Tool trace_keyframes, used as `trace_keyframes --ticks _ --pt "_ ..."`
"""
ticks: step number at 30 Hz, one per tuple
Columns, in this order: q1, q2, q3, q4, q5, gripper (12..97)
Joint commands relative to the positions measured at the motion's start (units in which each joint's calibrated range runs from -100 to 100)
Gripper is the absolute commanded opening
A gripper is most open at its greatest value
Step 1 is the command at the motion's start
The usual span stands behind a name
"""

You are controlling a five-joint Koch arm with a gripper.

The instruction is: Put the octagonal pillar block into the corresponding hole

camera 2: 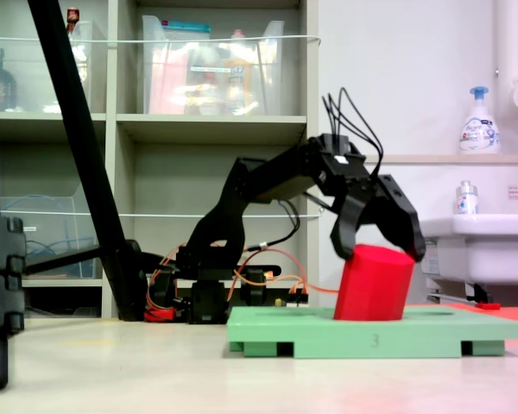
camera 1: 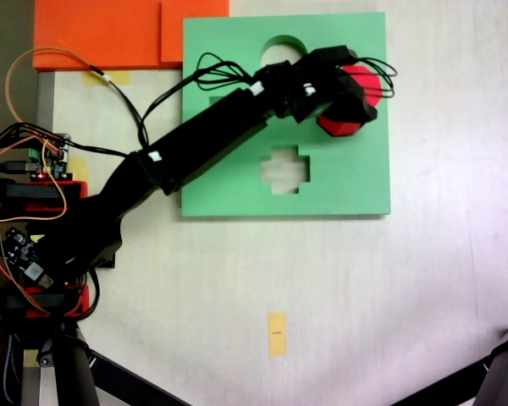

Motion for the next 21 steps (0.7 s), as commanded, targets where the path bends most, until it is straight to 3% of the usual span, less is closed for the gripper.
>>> trace_keyframes --ticks 1,21 --pt "0.63 -1.16 3.46 0.59 0.24 48.9" --pt "0.15 -8.28 3.66 -5.86 3.96 53.1"
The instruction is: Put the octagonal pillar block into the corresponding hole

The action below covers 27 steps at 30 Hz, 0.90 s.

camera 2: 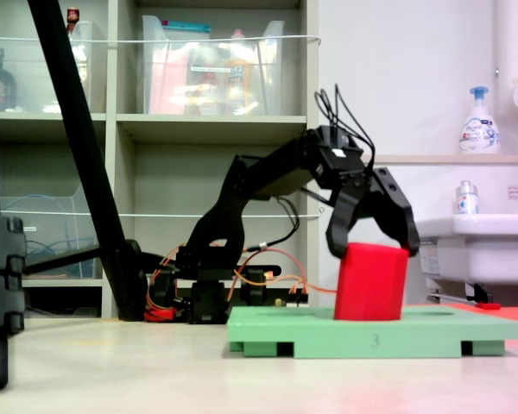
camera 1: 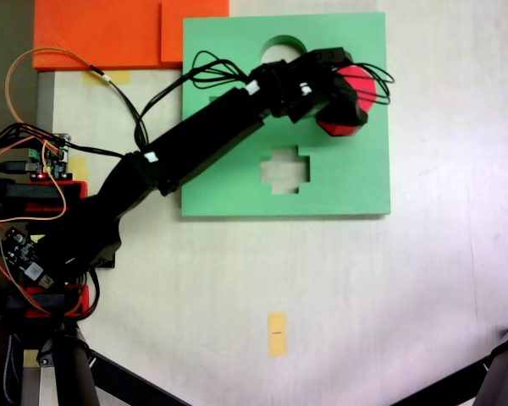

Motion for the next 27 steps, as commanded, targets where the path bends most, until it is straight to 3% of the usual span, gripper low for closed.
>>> trace_keyframes --ticks 1,27 --pt "0.0 -5.41 3.56 -0.77 0.83 53.1" --pt "-1.03 -5.41 4.65 6.26 1.17 51.5"
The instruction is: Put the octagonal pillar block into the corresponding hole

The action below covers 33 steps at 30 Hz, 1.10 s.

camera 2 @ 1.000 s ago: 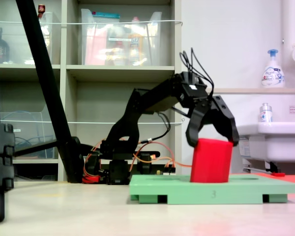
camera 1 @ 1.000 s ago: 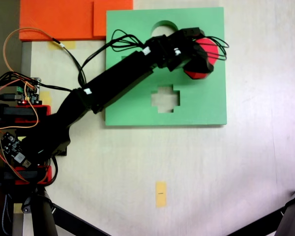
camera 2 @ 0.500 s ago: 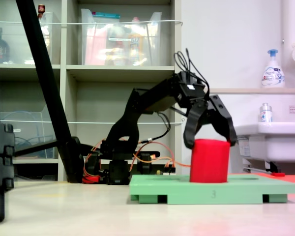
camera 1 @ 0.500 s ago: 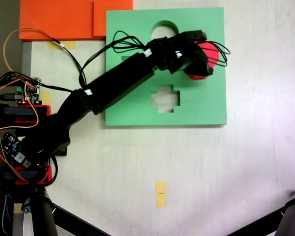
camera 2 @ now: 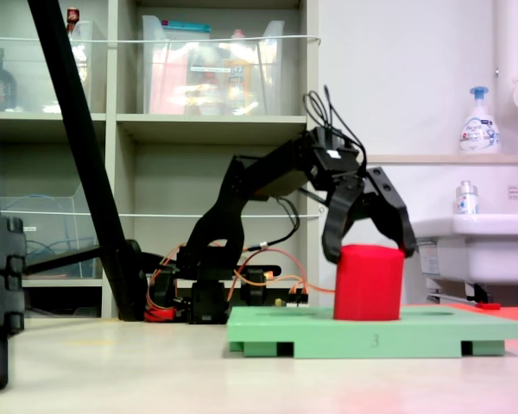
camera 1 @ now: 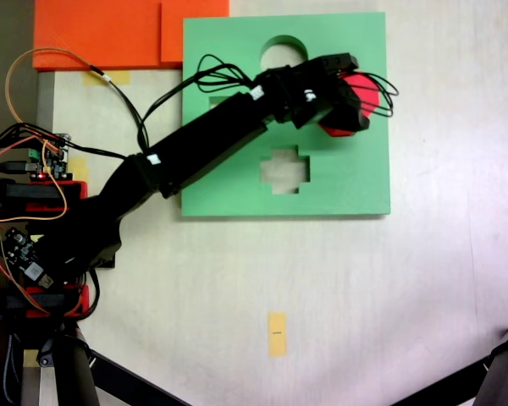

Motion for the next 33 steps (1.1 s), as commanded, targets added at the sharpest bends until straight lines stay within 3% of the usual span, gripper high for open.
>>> trace_keyframes --ticks 1,33 --pt "-0.1 -5.41 4.75 4.98 -0.39 51.5" --pt "0.83 -2.89 6.45 7.77 -0.34 50.6"
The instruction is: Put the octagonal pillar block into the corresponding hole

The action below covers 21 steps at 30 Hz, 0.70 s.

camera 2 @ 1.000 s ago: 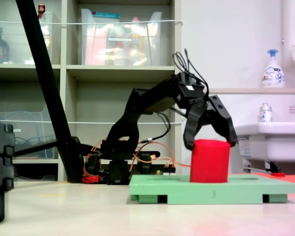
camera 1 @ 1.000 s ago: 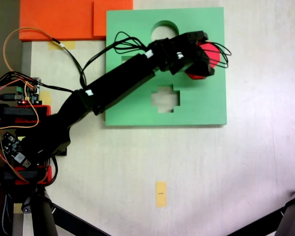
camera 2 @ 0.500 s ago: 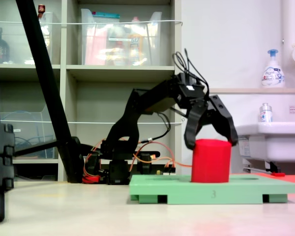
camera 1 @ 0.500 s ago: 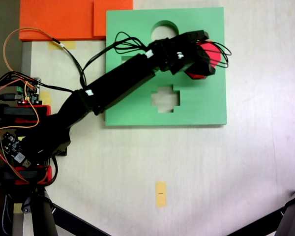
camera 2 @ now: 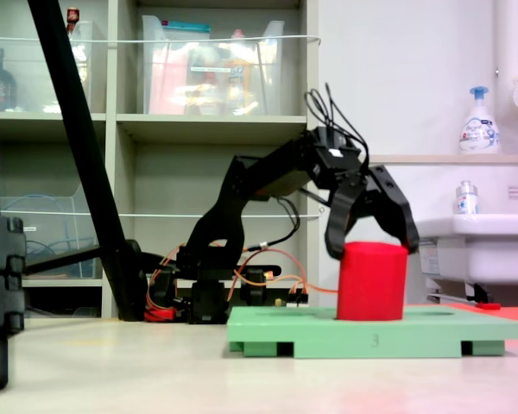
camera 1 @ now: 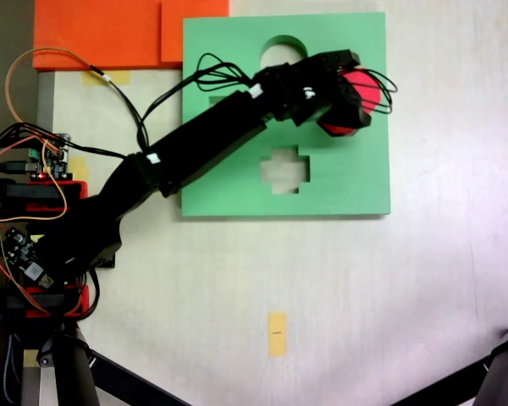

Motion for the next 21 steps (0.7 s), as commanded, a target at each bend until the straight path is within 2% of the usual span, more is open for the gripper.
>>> trace_keyframes --ticks 1,21 --pt "0.63 -2.2 5.86 6.21 -0.29 50.7" --pt "1.95 7.58 5.76 2.45 0.98 50.3"
